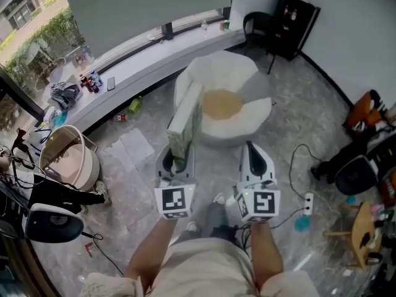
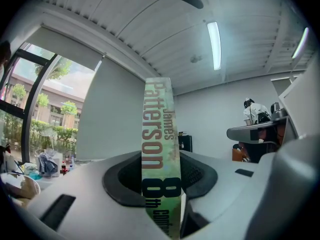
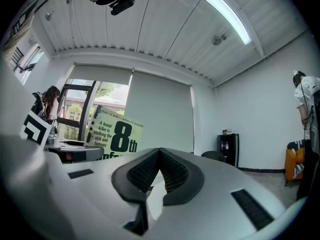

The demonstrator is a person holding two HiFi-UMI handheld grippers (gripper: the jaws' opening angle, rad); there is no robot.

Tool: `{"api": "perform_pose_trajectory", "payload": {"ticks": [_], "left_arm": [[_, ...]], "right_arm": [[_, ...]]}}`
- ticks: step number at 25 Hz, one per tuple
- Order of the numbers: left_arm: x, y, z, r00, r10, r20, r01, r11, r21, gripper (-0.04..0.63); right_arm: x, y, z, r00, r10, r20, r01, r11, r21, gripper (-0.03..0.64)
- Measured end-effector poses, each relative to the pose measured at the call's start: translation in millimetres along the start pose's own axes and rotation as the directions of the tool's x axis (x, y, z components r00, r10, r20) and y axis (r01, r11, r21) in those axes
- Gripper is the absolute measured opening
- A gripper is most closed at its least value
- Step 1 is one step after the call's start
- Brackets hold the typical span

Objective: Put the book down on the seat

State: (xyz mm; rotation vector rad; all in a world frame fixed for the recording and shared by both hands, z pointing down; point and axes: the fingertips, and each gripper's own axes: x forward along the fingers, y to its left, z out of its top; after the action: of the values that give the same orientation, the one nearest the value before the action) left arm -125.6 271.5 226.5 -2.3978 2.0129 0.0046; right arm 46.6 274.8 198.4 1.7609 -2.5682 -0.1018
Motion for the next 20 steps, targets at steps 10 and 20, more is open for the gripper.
{"api": "perform_pose_trajectory", "payload": {"ticks": [10, 20], "left_arm": [[128, -37, -8, 0.999, 0.038, -0.005, -0.038, 0.999, 0.011, 0.158], [217, -68, 1, 0.998, 0.068, 0.010, -0.068, 0.998, 0.014, 0.158]], "right_arm": [[98, -95, -15, 0.999, 0.044, -0.005, -0.044, 0.999, -0.010, 0.003], [159, -180, -20, 0.998, 0.055, 0.002, -0.055, 0.998, 0.021, 0.003]]}}
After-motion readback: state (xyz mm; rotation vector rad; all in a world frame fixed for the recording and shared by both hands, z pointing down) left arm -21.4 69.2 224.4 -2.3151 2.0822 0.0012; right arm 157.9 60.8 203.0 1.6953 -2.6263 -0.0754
